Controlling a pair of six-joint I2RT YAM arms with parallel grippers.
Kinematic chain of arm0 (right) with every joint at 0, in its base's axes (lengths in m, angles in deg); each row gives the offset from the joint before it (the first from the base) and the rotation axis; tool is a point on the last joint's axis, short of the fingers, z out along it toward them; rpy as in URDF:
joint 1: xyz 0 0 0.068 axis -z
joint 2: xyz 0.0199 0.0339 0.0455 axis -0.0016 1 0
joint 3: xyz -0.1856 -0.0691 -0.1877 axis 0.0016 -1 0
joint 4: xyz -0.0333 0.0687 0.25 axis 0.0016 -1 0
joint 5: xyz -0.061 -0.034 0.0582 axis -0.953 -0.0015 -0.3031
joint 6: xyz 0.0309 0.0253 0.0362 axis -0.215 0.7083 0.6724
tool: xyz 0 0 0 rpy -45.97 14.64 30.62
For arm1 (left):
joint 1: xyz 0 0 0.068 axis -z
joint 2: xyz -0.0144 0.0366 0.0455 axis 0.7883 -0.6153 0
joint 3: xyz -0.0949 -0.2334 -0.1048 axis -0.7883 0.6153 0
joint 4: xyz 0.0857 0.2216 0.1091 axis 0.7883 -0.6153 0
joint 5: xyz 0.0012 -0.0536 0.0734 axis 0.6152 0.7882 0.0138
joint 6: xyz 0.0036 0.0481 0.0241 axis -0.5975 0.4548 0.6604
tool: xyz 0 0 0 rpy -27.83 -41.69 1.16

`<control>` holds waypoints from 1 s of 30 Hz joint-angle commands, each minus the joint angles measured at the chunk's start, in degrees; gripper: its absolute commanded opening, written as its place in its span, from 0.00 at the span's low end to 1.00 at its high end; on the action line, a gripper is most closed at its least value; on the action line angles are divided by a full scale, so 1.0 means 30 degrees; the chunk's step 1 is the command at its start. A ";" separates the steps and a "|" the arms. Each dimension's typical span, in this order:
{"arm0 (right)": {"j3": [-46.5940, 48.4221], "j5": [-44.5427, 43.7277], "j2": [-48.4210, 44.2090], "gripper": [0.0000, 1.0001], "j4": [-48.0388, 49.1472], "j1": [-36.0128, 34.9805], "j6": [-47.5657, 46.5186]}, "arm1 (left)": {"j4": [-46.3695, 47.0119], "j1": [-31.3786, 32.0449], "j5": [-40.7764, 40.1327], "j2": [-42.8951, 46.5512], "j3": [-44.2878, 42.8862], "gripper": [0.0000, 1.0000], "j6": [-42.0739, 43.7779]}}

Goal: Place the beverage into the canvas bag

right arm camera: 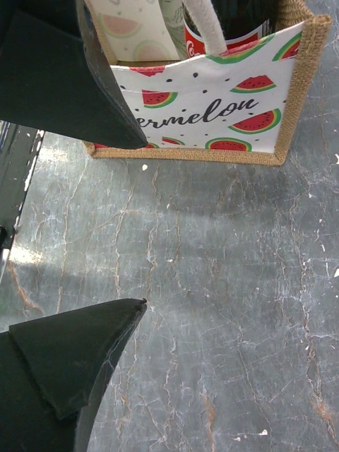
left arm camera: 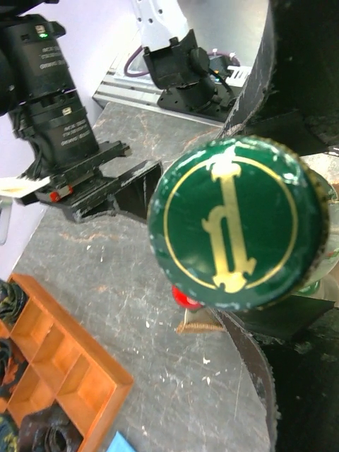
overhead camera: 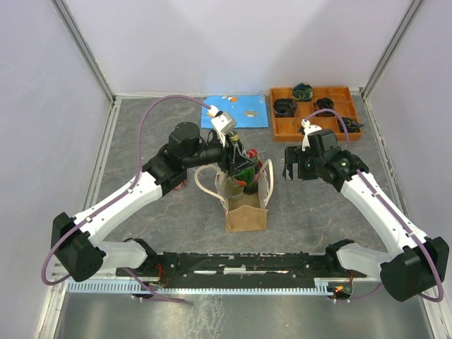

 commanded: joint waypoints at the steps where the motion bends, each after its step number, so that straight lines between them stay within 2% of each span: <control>1: 0.0003 -0.0199 -0.0476 0.94 0.0367 -0.0042 0.0109 | 0.4084 0.0852 0.1052 0.0215 -0.0089 0.03 0.0217; 11: -0.0072 -0.0321 -0.0536 0.94 0.0288 -0.0043 0.0168 | 0.6125 0.2370 0.0803 -0.1225 0.1638 0.03 0.1761; 30: -0.0865 -0.0425 -0.1514 0.94 -0.0240 -0.0036 0.0168 | 1.0064 0.3628 -0.2467 -0.3788 0.4062 0.03 0.4379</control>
